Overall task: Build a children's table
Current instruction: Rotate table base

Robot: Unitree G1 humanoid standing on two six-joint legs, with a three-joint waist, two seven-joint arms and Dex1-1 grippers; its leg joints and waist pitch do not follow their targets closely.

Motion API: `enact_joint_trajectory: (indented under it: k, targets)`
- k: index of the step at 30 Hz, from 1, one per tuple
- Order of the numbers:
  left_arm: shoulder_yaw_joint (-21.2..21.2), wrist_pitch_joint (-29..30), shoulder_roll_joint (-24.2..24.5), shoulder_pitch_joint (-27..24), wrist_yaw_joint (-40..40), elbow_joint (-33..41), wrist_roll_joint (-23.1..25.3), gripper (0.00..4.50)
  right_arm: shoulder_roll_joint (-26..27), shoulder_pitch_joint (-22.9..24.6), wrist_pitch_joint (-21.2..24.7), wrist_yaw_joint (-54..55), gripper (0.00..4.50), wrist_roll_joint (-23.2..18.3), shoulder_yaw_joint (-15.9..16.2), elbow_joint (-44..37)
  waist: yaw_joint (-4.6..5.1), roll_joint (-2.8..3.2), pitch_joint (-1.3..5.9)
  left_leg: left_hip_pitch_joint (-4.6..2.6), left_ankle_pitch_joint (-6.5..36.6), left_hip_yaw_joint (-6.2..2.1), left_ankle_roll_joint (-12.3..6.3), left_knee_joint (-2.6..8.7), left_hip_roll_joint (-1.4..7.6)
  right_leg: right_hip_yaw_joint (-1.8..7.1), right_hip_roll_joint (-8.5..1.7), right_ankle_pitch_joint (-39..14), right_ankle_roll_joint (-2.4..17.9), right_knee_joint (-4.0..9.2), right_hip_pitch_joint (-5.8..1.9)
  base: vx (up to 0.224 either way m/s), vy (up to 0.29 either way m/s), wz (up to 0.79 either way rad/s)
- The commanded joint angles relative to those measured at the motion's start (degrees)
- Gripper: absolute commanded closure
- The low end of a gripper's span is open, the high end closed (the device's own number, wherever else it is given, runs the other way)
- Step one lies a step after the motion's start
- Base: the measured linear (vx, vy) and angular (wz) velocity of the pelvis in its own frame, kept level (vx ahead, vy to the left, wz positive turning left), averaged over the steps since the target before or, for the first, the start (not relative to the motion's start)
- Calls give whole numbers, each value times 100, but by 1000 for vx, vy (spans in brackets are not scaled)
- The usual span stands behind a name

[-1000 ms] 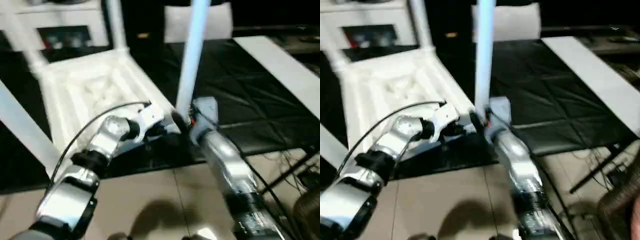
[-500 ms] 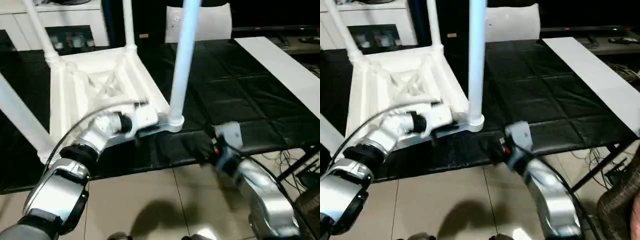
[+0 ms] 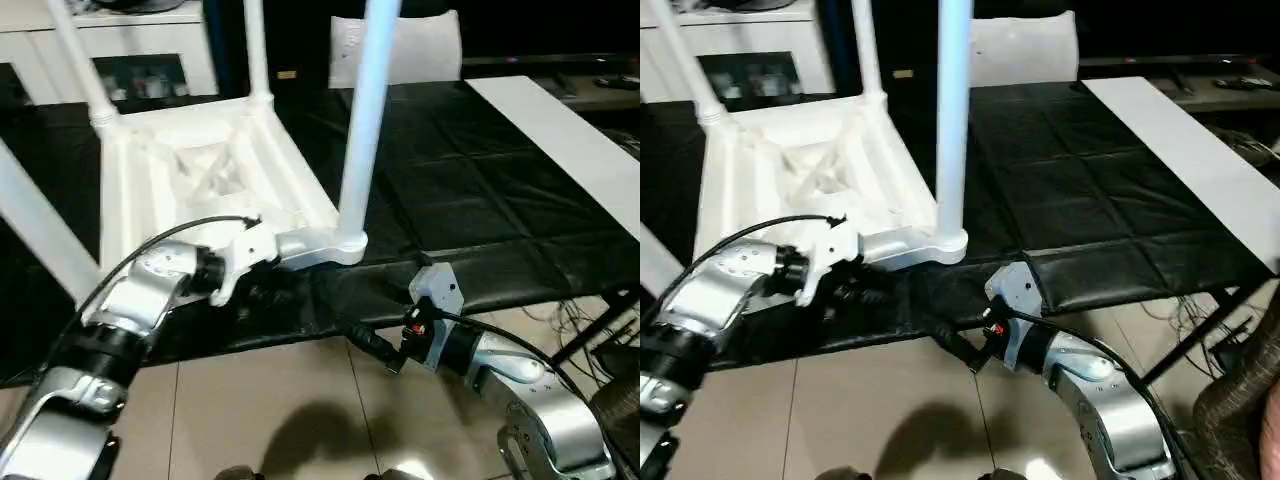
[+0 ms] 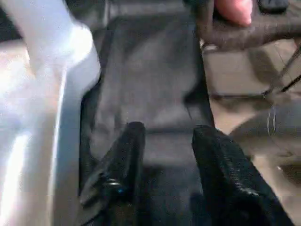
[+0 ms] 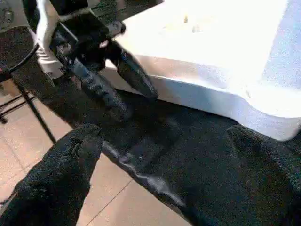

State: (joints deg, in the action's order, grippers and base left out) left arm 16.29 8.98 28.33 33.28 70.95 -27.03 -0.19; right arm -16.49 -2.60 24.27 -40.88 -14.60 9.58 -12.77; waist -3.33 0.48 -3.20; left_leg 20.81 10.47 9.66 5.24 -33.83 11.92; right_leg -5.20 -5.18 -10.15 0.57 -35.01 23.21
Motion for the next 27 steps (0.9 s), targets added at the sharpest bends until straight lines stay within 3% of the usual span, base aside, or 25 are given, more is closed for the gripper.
enact_joint_trajectory:
  k: [1,5,7,11,14,16,18,19,20,21,25,26,27]
  targets:
    - [106,245,155,25,-392,47,503,265,-42,-156,38,-60,0,12,48,6,23,14,345,-38,1497,-11,-80,445,115,315,-269,-1696,907,474,-283,0,0,0]
    - [76,448,280,156,-1312,-108,996,265,-18,-301,63,2,0,38,92,94,18,-16,361,-29,1334,-20,-70,432,104,306,-287,-1735,810,473,-303,0,0,0]
    - [7,581,316,187,-1718,-85,1099,265,-4,-322,3,36,0,55,133,112,13,4,361,-27,1333,-15,-58,425,107,307,-276,-1665,855,463,-294,0,0,0]
    - [-16,421,356,161,-1939,-91,1245,265,45,-307,-83,125,0,117,138,130,27,-24,359,-8,1337,-20,-72,431,97,300,-272,-1779,778,483,-295,0,0,0]
    - [-160,492,330,110,-2178,-63,1254,265,82,-375,36,193,0,53,59,166,19,-28,373,-11,1248,-16,-91,418,97,305,-276,-1654,828,461,-291,0,0,0]
    - [-459,512,278,-26,-2412,94,1057,265,186,-326,80,306,0,-40,-28,143,26,-19,369,-1,1249,-12,-93,416,99,303,-281,-1583,879,461,-288,0,0,0]
    - [-832,673,125,-276,-2405,613,562,265,329,-222,31,551,0,-37,-103,64,29,-12,373,-5,1240,-13,-81,419,107,302,-287,-1555,911,454,-286,0,0,0]
    - [-964,792,66,-376,-2414,805,396,265,391,-180,7,665,0,-25,-136,36,13,53,387,-16,1216,-21,-45,414,128,312,-316,-1437,993,418,-288,0,0,0]
    - [-1104,929,4,-483,-2427,1007,221,265,460,-134,-18,786,0,-13,-171,7,25,9,368,-19,1300,-6,-54,424,117,299,-278,-1470,1020,455,-268,0,0,0]
    - [-1315,967,-93,-692,-2484,1339,-7,265,549,-60,-8,921,0,-35,-228,-53,14,53,383,-16,1314,-20,-31,424,131,303,-290,-1341,1076,428,-285,0,0,0]
    - [-2382,1395,-912,-1759,-3440,2961,-808,265,781,174,436,1450,0,-111,-428,-358,38,39,375,5,1338,-13,-68,428,133,292,-250,-1151,1118,415,-297,0,0,0]
    - [-2382,1395,-912,-1759,-3440,2961,-808,265,781,174,436,1450,0,-111,-428,-358,43,42,362,4,1386,-2,-103,430,124,292,-236,-1222,1088,441,-294,0,0,0]
    - [-2599,1574,-1203,-2153,-3773,3471,-948,265,797,243,477,1467,0,-103,-401,-422,44,28,350,-2,1559,0,-97,430,124,288,-247,-1526,1003,461,-286,0,0,0]
